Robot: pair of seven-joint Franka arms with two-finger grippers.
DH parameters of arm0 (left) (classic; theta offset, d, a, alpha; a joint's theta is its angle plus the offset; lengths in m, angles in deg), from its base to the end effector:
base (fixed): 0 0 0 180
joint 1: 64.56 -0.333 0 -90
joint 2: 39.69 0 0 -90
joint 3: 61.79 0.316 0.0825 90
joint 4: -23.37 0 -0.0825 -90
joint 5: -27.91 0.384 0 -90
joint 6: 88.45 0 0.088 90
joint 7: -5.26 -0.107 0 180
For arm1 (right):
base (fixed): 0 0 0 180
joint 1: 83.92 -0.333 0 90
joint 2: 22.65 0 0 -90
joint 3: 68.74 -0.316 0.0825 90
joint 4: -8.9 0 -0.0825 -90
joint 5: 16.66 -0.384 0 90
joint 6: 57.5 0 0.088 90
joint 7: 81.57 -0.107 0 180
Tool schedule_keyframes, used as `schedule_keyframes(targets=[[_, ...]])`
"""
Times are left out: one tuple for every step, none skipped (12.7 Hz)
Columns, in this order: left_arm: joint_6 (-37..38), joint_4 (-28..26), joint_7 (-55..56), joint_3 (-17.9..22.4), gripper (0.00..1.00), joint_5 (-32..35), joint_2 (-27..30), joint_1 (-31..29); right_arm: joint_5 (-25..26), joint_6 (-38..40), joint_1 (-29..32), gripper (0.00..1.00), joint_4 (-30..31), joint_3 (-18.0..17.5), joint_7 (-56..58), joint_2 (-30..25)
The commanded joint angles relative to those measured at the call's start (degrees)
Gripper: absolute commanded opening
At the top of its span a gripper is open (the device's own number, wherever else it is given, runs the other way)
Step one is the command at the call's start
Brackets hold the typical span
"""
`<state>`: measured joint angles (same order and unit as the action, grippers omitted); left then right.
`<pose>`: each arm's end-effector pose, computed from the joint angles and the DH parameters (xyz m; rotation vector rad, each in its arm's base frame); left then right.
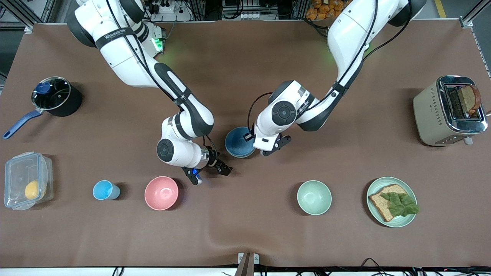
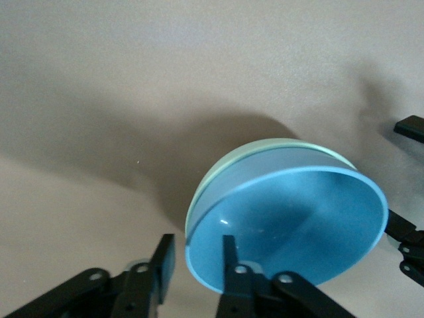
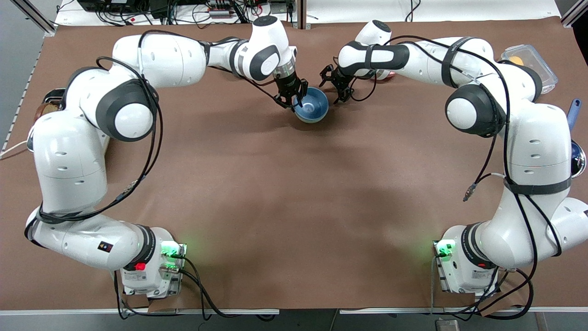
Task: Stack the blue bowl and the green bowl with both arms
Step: 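Open the left gripper to release the blue bowl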
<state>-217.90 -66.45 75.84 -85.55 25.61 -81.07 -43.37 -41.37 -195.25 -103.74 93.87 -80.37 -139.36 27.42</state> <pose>0.5274 -0.4658 0.2491 2.8215 0.8268 -0.3569 0.6264 0.3565 0.1667 -2.5134 1.1416 0.3950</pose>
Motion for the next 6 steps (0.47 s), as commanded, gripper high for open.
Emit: schedule_keyframes(targets=[[-0.1,1.31,2.45,0.2,1.0,2.04,0.86,0.52,-0.95,-0.5,-0.31,1.0,0.11,-0.06,-0.22,0.03],[0.07,1.22,3.15,0.2,1.0,2.3,2.34,0.17,-0.87,-0.5,-0.31,1.0,0.19,-0.06,-0.22,0.03],[0.68,1.13,3.5,0.2,1.0,2.3,4.1,-0.35,-0.86,-0.5,-0.31,1.0,0.2,-0.15,-0.22,0.03],[2.08,0.87,3.59,0.29,1.0,2.39,6.47,-0.97,-0.78,-0.5,-0.23,1.0,0.2,-0.06,-0.13,-0.06],[4.45,0.87,3.59,0.37,1.0,2.39,9.1,-1.93,-0.69,-0.42,0.03,1.0,0.2,-0.06,-0.04,-0.14],[6.73,0.78,3.59,0.72,1.0,2.91,11.82,-3.16,-0.51,-0.24,0.3,1.0,0.2,-0.06,0.22,-0.32]])
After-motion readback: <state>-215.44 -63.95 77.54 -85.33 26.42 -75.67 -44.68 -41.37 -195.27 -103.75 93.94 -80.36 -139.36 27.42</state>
